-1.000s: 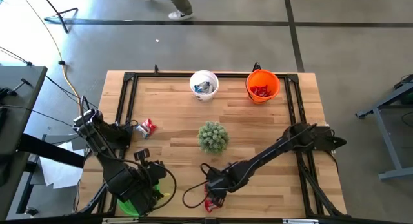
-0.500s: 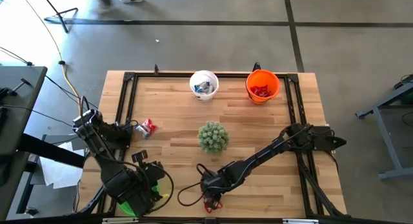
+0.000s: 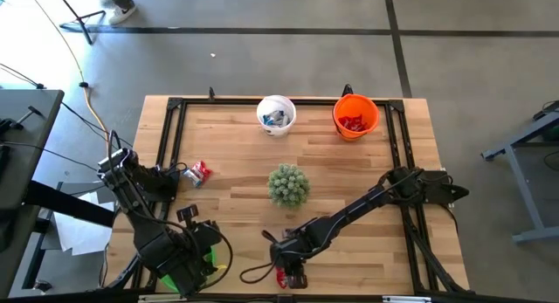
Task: Sort candy
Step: Put the red candy into the orange bucket
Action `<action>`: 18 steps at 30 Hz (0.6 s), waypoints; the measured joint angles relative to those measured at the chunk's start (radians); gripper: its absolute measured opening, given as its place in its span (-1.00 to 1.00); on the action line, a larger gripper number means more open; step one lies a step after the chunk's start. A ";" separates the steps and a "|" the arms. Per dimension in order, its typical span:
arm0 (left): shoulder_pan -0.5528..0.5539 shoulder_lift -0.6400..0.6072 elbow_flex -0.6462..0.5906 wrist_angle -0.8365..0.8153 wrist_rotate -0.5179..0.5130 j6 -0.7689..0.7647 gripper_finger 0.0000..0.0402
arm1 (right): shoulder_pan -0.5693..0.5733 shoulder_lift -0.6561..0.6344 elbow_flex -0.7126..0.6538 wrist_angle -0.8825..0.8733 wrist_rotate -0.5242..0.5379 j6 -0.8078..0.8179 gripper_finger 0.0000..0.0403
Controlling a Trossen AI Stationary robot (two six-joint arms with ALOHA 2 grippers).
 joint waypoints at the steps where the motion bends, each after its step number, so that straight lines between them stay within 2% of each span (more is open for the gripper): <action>1: 0.000 0.000 0.000 0.000 0.001 -0.003 -0.69 | 0.000 0.000 0.000 0.007 0.008 -0.040 -0.26; 7: 0.000 0.000 0.000 0.001 0.005 -0.043 -0.69 | -0.001 0.000 0.000 0.013 0.081 -0.160 -0.26; 11: 0.000 0.000 0.000 0.008 0.043 -0.052 -0.69 | -0.002 0.001 0.000 0.003 0.123 -0.218 -0.26; 18: 0.000 0.000 0.000 0.026 0.060 -0.082 -0.69 | -0.002 0.053 0.000 0.007 0.088 -0.221 -0.26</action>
